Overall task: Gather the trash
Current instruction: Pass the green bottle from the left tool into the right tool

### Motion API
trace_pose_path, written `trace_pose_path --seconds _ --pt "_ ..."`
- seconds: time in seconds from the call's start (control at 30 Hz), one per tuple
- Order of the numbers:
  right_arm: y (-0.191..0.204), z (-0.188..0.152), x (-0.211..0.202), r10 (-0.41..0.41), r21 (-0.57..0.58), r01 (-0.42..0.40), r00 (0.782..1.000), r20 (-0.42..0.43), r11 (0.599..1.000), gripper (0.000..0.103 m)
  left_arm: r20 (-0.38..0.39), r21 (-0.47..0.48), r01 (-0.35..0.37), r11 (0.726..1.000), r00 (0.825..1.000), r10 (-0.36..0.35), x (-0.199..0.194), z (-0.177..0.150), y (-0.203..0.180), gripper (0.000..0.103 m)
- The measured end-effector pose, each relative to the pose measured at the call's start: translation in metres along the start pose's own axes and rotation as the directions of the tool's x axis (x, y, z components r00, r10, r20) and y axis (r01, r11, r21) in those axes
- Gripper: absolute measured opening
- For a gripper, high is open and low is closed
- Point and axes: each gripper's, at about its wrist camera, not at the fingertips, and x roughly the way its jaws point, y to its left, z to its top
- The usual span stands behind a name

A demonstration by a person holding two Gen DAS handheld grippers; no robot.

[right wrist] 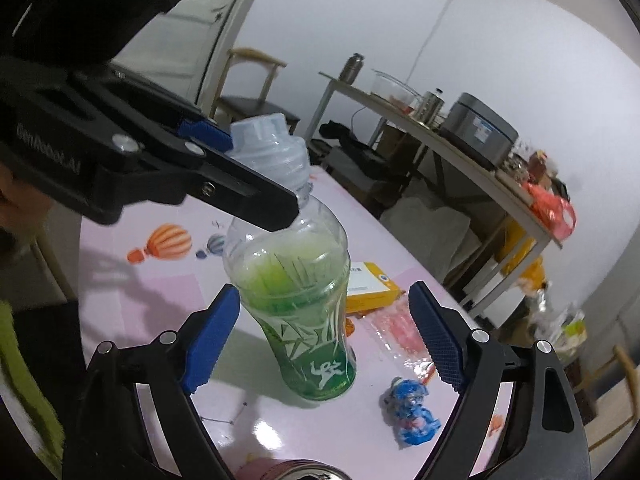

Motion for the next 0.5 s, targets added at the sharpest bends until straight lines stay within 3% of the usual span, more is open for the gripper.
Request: trace_pose_path --seconds 0.3,0.5 --pt "-0.016 -0.006 -0.004 0.047 0.145 -0.046 0.999 -0.004 0.988 0.080 0.004 0.059 0.060 0.996 0.998 -0.060 0.018 0.018 -0.019 0.039" --pt "-0.022 -0.009 -0.012 0.052 0.192 -0.054 0.999 0.013 0.980 0.079 -0.009 0.017 0.144 0.989 0.990 -0.144 0.022 0.021 -0.023 0.040"
